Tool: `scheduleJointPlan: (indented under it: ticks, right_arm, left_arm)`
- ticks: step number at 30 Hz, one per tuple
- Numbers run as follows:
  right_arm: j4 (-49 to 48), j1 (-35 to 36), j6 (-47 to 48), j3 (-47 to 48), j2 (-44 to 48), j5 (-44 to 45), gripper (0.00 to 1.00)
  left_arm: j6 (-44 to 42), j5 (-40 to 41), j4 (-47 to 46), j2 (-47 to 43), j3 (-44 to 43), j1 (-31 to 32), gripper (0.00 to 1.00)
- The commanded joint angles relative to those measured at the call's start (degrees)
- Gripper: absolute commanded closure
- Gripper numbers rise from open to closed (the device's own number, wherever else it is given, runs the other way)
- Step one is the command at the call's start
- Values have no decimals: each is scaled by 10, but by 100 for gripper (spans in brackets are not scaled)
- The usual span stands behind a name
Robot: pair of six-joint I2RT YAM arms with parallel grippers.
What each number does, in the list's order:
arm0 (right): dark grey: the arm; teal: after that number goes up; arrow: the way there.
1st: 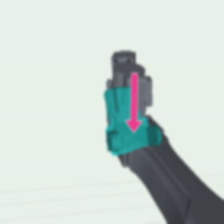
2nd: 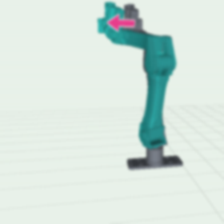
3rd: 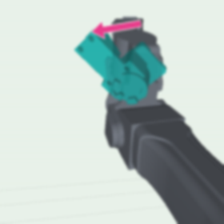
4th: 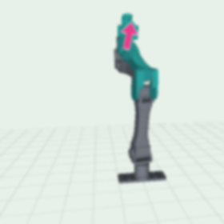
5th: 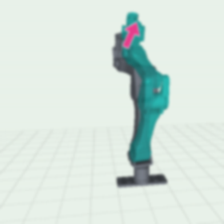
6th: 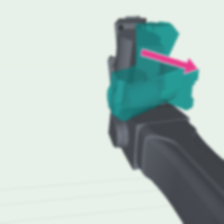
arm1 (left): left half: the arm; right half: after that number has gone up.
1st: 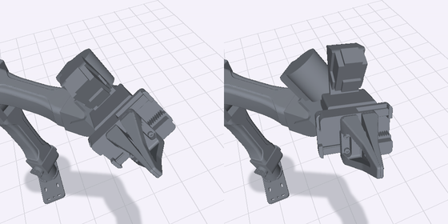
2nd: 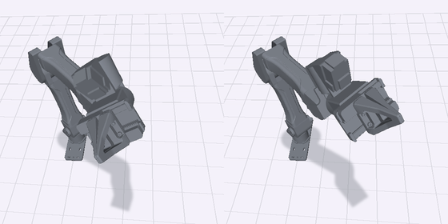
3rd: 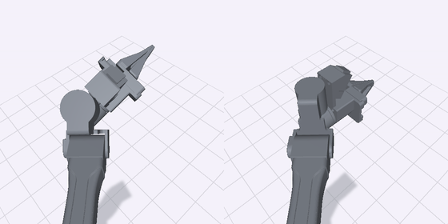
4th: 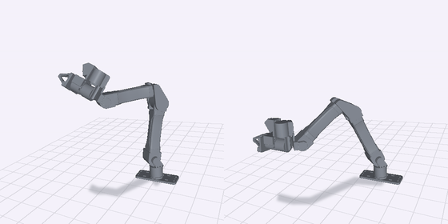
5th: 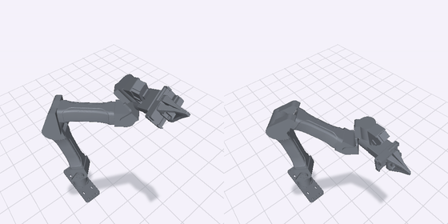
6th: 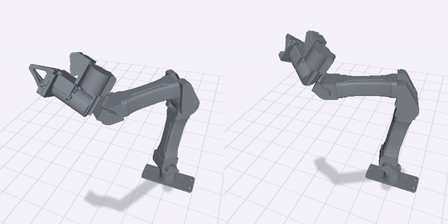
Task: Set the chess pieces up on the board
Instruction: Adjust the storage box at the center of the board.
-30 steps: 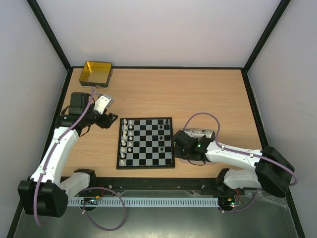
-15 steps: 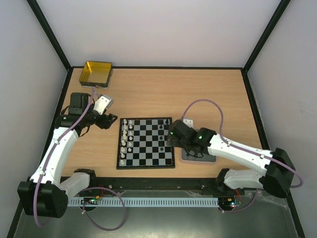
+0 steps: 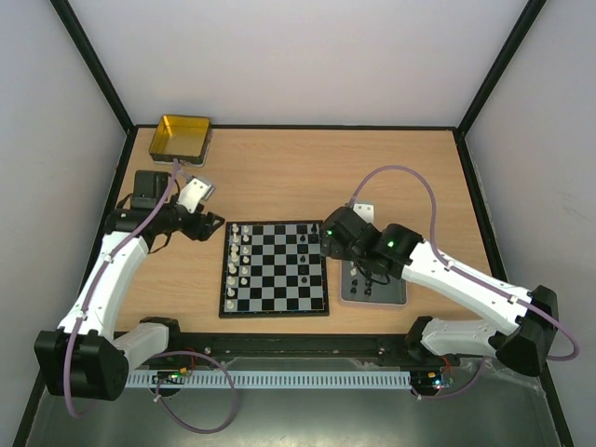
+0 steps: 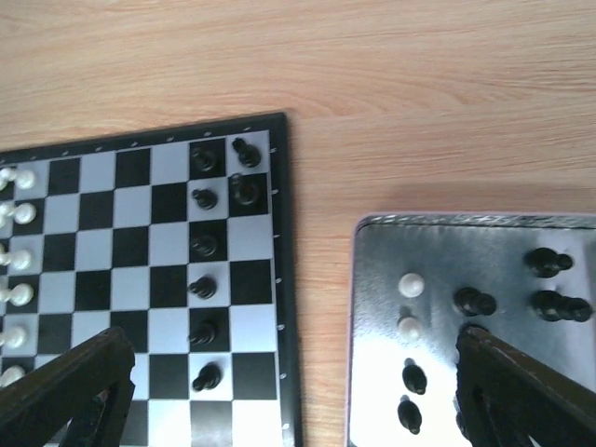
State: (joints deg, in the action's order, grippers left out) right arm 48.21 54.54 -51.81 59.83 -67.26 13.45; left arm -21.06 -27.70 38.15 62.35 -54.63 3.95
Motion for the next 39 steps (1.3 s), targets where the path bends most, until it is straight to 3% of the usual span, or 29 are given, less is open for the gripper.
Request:
scheduleJointPlan:
  ticks: [1,6,7,8,10,12,16,23,39]
  right_arm:
    - [18,-41,33,-12,-2,4,10]
    - [-20,-115,78,-43,-9,-77,12]
    - [-31,-129,84,-52,-14,-89,13]
    - [-41,-140,91,-60,-22,-100,14]
    - [-59,-157,99,-71,-44,-112,19]
    - [-78,-166,106,-79,-70,-127,24]
    - [-100,-176,113,-83,-112,-134,28]
    - [-118,-185,114,-104,-138,-158,34]
    - [-139,-191,106,-136,-132,-163,46]
  left_arm:
    - [12,-21,-7,-9,0,-3,27]
    - [53,-42,-62,-83,54,-8,24]
    - [60,-48,-77,-108,71,-8,19]
    - [62,-51,-86,-126,81,-8,8]
    - [85,-33,-98,-131,84,-8,5]
    - [93,-16,-96,-111,73,-8,6]
    - [45,-62,-35,-66,34,-7,8]
    - [-7,-98,-19,-91,45,-8,8]
    - [-12,-120,-15,-91,47,-8,9]
